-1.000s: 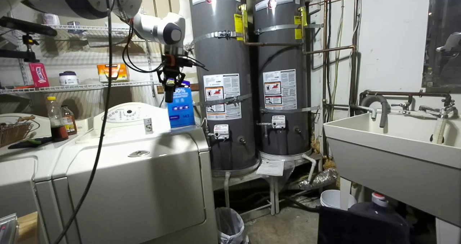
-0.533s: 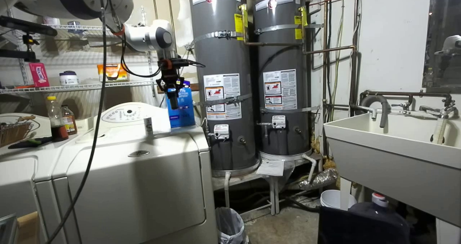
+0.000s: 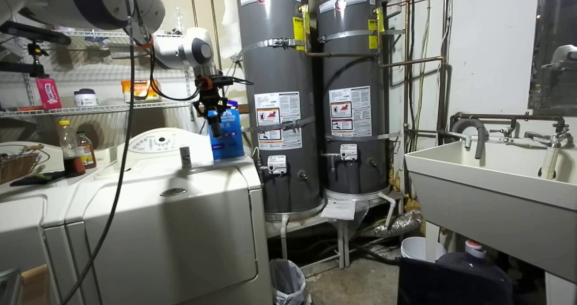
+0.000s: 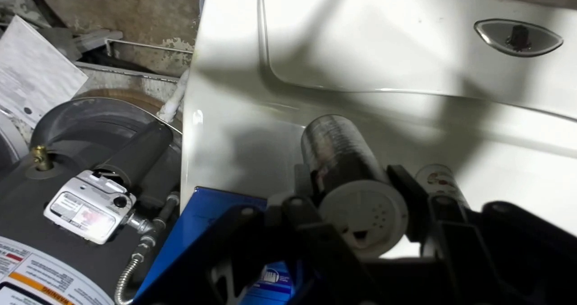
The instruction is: Pick up the black container from the table and put it on the washing machine on the right.
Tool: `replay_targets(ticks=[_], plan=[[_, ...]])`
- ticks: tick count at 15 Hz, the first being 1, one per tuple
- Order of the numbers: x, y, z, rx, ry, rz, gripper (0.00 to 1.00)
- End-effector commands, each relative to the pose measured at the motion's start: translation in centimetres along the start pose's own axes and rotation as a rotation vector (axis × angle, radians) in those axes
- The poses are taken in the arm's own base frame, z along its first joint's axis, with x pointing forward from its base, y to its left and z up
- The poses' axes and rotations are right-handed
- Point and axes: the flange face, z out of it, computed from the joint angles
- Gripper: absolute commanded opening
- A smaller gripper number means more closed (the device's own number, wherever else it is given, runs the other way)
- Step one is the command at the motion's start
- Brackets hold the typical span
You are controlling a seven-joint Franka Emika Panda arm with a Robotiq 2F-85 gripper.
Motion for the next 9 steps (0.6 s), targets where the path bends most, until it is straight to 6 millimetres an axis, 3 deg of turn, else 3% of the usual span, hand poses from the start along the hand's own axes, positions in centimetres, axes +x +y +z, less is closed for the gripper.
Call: replay_targets(ticks=[1, 9], plan=[[2.8, -0.2, 2.5, -0.044, 0.037, -0.022, 0.20], [6.1, -1.7, 6.5, -0.001, 0.100, -0.113, 0.20]])
